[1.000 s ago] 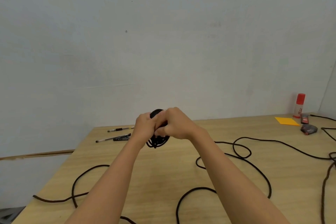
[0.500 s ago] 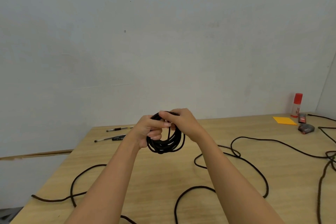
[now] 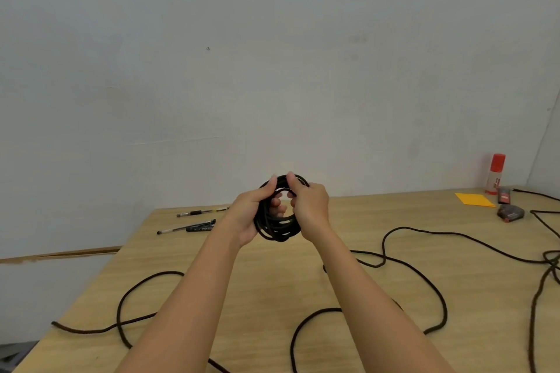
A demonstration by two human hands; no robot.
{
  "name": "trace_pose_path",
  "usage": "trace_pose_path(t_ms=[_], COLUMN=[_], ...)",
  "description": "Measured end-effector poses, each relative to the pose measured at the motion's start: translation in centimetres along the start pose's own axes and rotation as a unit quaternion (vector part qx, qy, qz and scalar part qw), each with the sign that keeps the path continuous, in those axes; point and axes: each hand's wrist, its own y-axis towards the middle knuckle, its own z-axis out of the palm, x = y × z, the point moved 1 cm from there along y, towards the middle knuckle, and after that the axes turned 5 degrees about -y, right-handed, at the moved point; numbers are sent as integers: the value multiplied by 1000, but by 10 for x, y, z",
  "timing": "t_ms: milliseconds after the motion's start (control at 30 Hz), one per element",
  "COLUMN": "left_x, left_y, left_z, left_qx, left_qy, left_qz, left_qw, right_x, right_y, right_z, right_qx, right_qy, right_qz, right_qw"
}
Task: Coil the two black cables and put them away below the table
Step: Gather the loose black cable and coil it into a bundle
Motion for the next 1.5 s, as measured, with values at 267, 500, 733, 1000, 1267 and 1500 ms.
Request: trace_pose_path(t_ms=[267,500,733,1000,1267,1500], left_x=[4,2,8,33,46,-11], left_y=[1,0,-1,0,3,4], left_z=[-3,4,4,-9,22,5], left_qx=[-132,-123,-153,-97,36,-48], left_qy=[125,173,120,0,-313,-149], left_qz=[113,106,80,-210,-222,-63], left_qw=[977,971,978,973,922,986], right_x=[10,8,-1,17,27,17], right_y=[0,-5,-5,17,0,8], right_z=[-22,-16,-2,-4,0,-17], right_qx=[262,226,153,-58,25,68], right_qy=[10,-41,-11,83,217,90], right_qz=[73,28,17,-4,34,32], right_qw=[962,973,988,995,975,993])
